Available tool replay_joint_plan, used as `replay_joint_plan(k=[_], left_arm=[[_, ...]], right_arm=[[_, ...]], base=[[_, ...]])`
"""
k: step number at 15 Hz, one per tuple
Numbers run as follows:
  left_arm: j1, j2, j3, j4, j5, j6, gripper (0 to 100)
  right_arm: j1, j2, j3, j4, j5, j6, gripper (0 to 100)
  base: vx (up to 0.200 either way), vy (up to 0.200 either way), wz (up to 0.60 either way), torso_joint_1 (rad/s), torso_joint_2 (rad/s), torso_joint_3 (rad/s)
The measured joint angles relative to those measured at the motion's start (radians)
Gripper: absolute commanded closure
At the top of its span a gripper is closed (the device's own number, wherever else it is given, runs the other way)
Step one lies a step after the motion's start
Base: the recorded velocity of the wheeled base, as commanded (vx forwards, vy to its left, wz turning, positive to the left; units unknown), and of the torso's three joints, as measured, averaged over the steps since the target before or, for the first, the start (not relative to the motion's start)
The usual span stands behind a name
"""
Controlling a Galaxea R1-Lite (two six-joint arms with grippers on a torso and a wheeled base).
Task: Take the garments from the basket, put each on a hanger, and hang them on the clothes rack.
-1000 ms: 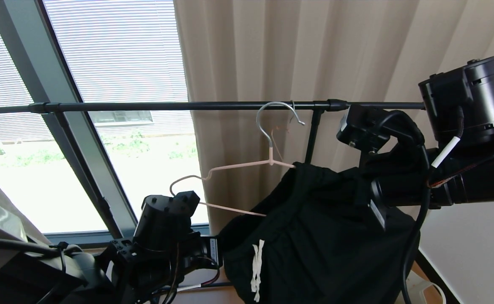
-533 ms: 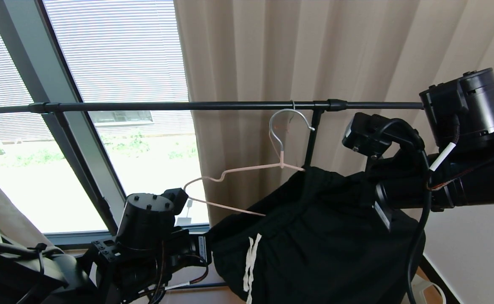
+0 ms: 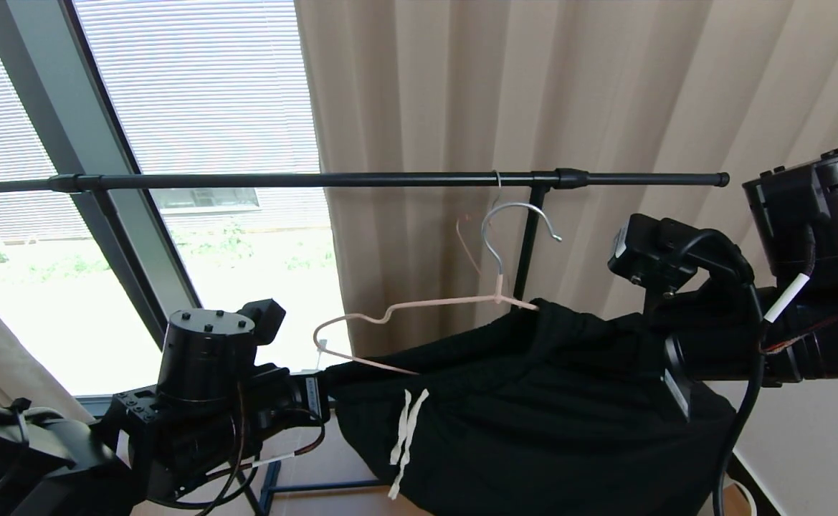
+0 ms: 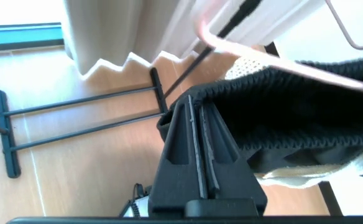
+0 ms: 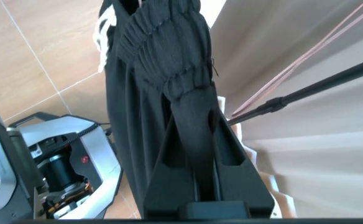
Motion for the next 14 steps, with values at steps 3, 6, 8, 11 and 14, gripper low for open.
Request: replay_joint_plan(k=[3, 6, 8, 11, 14], left_arm=[[0.047, -0.018, -0.003, 0.000, -0.001, 0.009, 100], [0.083, -0.035, -0.004, 0.000, -0.006, 0.029, 100], [0.097, -0.041, -0.009, 0.000, -0.007, 0.031, 100], [0.098, -0.053, -0.020, 0.001, -0.009, 0.044, 100], [0.095, -0.089, -0.049, 0.003, -0.009, 0.121, 100]], right_arm=[[0.000, -0.022, 0.042, 0.002, -0.001, -0.007, 100], [-0.001, -0.032, 0.075, 0.002, -0.003, -0.019, 100], [0.000, -0.033, 0.094, 0.001, -0.005, -0.030, 100], [0.000, -0.030, 0.110, 0.000, -0.009, -0.033, 100], [0.000, -0.014, 0.129, -0.038, -0.011, -0.031, 100]], base=[[0.000, 0.000, 0.00, 0.000, 0.00, 0.000], [0.000, 0.000, 0.00, 0.000, 0.00, 0.000], [0.000, 0.000, 0.00, 0.000, 0.00, 0.000], [0.000, 0.000, 0.00, 0.000, 0.00, 0.000], [0.000, 0.000, 0.00, 0.000, 0.00, 0.000]])
